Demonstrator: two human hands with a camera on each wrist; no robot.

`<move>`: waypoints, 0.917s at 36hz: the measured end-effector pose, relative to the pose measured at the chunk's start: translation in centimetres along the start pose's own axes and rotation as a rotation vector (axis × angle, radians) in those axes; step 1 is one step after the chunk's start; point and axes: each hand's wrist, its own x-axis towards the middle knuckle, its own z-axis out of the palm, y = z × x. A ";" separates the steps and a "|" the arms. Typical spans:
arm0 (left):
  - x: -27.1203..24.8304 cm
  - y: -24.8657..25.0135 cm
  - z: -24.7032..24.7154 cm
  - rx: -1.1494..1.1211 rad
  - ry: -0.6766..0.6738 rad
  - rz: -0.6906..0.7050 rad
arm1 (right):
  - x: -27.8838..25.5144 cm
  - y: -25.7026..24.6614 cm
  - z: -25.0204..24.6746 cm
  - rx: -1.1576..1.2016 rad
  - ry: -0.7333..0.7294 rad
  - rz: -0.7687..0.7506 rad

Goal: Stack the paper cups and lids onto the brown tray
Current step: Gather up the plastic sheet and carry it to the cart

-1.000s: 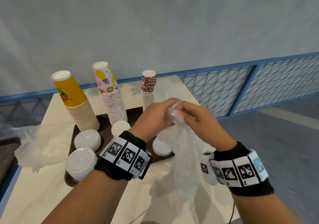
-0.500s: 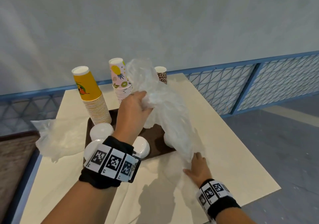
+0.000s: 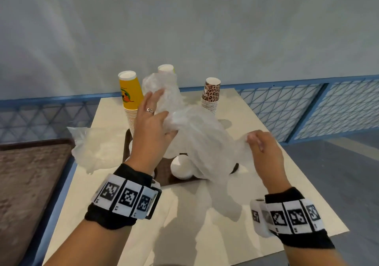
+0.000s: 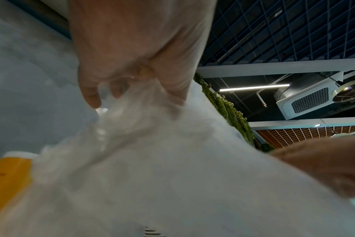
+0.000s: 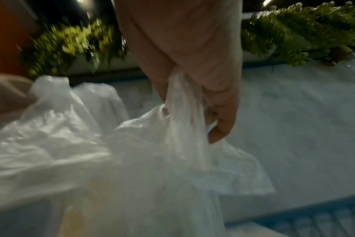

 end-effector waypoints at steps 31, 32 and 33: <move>-8.9 -11.6 -13.4 -0.100 0.271 -0.439 | -12.4 -4.9 20.6 -0.198 -1.142 -0.436; -9.1 -11.7 -13.5 -0.097 0.265 -0.459 | -12.8 -4.5 21.1 -0.294 -1.198 -0.448; -9.2 -11.6 -13.6 -0.087 0.260 -0.468 | -13.1 -4.4 21.4 -0.384 -1.234 -0.477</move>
